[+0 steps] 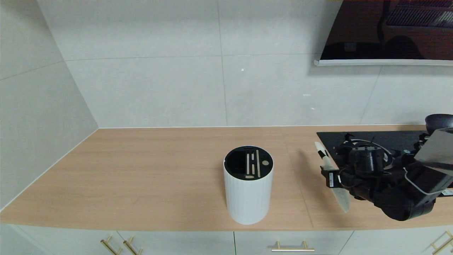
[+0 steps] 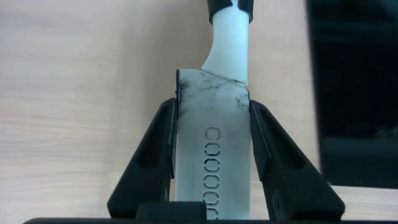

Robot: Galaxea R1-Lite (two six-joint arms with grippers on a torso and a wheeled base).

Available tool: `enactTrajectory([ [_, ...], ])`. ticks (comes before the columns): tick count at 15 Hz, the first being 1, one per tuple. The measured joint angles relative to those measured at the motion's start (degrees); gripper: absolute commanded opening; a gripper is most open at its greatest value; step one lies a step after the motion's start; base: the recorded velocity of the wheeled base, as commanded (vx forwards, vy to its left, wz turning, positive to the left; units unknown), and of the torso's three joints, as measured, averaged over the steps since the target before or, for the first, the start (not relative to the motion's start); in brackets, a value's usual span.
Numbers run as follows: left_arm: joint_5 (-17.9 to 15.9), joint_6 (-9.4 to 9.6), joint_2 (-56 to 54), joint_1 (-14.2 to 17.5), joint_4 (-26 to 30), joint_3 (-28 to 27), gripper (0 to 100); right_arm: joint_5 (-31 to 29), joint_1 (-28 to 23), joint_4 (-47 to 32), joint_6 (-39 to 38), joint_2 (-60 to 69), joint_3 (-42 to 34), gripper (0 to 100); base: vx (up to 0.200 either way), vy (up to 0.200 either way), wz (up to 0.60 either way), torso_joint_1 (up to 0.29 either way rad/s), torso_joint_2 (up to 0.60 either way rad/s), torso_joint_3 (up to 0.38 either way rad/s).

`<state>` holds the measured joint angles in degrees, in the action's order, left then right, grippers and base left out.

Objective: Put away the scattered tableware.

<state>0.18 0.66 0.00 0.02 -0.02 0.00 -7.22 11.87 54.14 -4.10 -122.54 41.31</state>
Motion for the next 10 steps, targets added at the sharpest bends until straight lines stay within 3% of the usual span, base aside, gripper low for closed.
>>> enactTrajectory([
  [4, -0.37, 0.02, 0.00, 0.00, -0.73, -0.68, 100, -0.80, 3.80, -0.27, -0.22, 7.85, -2.97, 0, 0.000, 0.000, 0.00, 0.000, 0.00, 0.000],
  [7, -5.71, -0.04, 0.22, -0.02, 0.73, -3.99, 100, -1.69, 5.73, -0.94, -0.17, 13.56, -2.62, 0, 0.000, 0.000, 0.00, 0.000, 0.00, 0.000],
  [10, -11.70, 0.00, 3.28, -0.10, 5.19, -10.96, 100, -1.49, 7.83, -6.57, -0.13, 18.24, 2.91, 0, 0.000, 0.000, 0.00, 0.000, 0.00, 0.000],
])
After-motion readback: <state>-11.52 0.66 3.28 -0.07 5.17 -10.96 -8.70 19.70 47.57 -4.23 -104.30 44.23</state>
